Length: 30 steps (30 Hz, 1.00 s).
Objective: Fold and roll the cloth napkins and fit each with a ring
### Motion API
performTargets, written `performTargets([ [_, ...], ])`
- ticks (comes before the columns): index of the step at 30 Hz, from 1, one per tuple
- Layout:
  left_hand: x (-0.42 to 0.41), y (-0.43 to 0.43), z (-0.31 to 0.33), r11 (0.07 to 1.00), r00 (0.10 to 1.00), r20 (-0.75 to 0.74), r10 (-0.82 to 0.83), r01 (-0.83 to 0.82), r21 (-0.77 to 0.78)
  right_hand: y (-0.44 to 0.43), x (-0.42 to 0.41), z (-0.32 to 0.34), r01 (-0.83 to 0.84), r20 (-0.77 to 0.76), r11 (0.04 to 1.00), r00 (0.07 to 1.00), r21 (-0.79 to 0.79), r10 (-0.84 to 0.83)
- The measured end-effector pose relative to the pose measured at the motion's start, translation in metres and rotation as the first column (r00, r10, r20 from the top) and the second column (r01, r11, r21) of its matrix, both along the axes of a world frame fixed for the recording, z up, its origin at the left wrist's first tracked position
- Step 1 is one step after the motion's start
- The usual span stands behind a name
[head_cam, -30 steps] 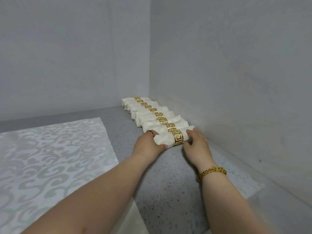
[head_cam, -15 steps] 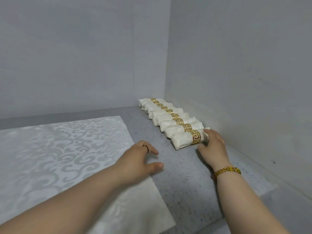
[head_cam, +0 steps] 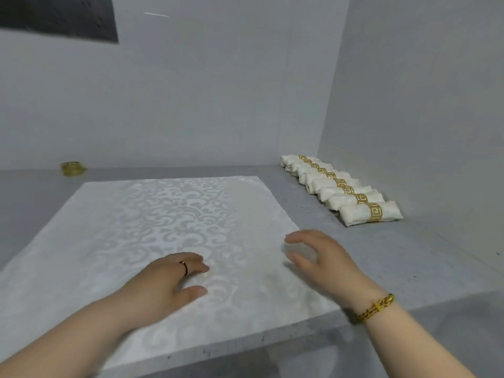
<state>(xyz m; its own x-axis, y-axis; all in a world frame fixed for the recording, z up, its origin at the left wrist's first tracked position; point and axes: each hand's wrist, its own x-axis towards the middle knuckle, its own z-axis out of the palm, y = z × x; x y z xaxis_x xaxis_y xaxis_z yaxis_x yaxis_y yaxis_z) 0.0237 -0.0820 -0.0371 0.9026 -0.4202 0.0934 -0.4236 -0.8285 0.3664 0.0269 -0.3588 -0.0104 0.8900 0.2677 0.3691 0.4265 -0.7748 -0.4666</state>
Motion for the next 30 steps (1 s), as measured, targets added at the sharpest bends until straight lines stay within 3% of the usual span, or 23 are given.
performTargets([
  [4,0.010,0.004,-0.001,0.999,0.999,-0.015,-0.039,0.040,0.034,0.063,-0.032,-0.004,-0.339,-0.110,0.935,0.938,-0.108,0.328],
  [6,0.014,0.005,0.004,0.998,0.998,-0.024,-0.056,0.057,0.034,0.084,-0.038,-0.008,-0.400,-0.128,0.905,0.915,-0.147,0.383],
  [12,-0.002,0.010,0.014,0.999,0.996,0.085,-0.017,0.020,-0.031,0.104,-0.038,-0.019,-0.309,0.017,0.922,0.947,-0.232,0.321],
  [15,-0.023,0.014,0.022,0.989,1.000,0.017,-0.011,0.013,-0.149,0.107,-0.037,-0.021,-0.251,0.065,0.939,0.960,-0.234,0.273],
  [18,-0.041,0.024,0.022,0.997,0.998,-0.044,-0.037,0.034,-0.069,0.112,-0.035,-0.016,-0.232,0.097,0.950,0.962,-0.208,0.256],
  [25,-0.056,0.049,0.006,0.998,0.977,0.213,0.008,-0.019,0.051,0.107,-0.038,-0.011,-0.277,-0.008,0.951,0.960,-0.137,0.278],
  [30,-0.066,0.072,0.012,0.989,0.992,0.053,0.115,-0.109,-0.101,0.095,-0.039,-0.012,-0.242,-0.120,0.966,0.966,-0.095,0.230],
])
